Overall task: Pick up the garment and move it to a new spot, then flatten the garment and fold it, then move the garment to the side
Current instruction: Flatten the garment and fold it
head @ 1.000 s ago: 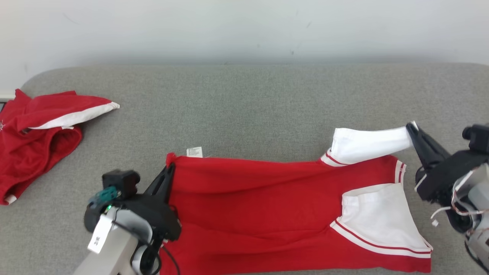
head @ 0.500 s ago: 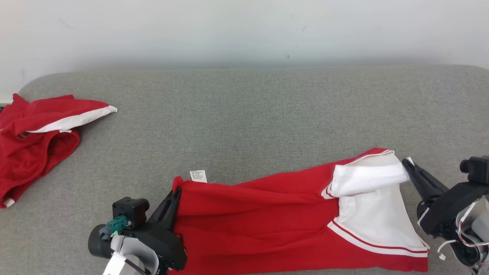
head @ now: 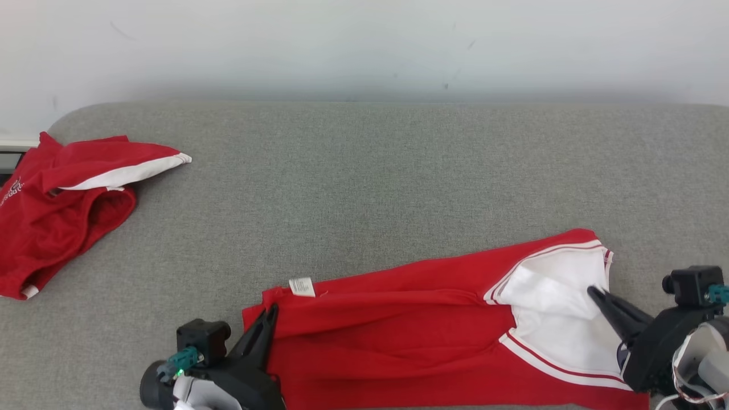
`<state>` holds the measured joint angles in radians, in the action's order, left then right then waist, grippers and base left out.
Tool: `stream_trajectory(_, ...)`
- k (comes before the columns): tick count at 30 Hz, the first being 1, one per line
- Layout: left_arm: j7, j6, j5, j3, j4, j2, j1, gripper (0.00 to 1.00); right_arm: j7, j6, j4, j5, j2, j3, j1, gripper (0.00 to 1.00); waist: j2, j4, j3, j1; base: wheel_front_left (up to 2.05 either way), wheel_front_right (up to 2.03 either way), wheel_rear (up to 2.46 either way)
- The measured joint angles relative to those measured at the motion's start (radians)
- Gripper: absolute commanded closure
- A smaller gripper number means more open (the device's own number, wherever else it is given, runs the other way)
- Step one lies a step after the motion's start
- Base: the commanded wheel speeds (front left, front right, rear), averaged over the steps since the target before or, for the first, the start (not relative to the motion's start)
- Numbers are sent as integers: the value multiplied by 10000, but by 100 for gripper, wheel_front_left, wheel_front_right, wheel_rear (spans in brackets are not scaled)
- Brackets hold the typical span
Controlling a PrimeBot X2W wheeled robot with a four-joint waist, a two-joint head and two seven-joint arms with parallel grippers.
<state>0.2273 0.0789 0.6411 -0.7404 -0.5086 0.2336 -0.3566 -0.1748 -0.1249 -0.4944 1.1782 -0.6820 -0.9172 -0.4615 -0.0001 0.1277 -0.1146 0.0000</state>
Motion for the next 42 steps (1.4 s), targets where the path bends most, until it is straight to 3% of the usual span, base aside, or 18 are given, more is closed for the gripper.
stream_trajectory(9,-178,17,109,-10,-228,-69,249,100,351,0,-637,-186,88,-531,39,100,0,-6,260,0,0,0,0)
stream_trajectory(10,-178,17,109,-10,-228,-69,249,90,351,0,-637,-186,88,-531,39,100,0,-6,260,0,0,0,0)
stream_trajectory(11,-196,19,138,-2,-240,-86,256,64,353,0,-727,-182,119,-533,38,72,0,-10,293,0,0,0,0)
stream_trajectory(12,-203,33,171,-6,-268,-92,262,43,349,0,-823,-182,165,-539,37,7,0,-16,330,0,0,0,0)
stream_trajectory(13,-201,50,178,-2,-284,-88,274,0,343,0,-865,-165,199,-535,38,0,0,-22,368,0,0,0,0)
stream_trajectory(23,-50,194,313,460,96,81,1152,0,-247,0,-673,976,234,81,345,0,0,-77,960,0,0,0,0)
stream_trajectory(30,86,355,529,909,560,453,1898,0,-456,0,-688,1174,27,318,724,0,0,-71,1334,-1,0,0,0)
stream_trajectory(37,198,443,6,1413,1174,566,2369,0,-556,21,-1197,1323,82,600,1062,0,1,-98,1469,-1,0,0,0)
stream_trajectory(42,201,451,-349,2002,1626,504,2740,0,-631,360,-1446,1327,316,698,1038,0,1,-68,1484,0,0,0,0)
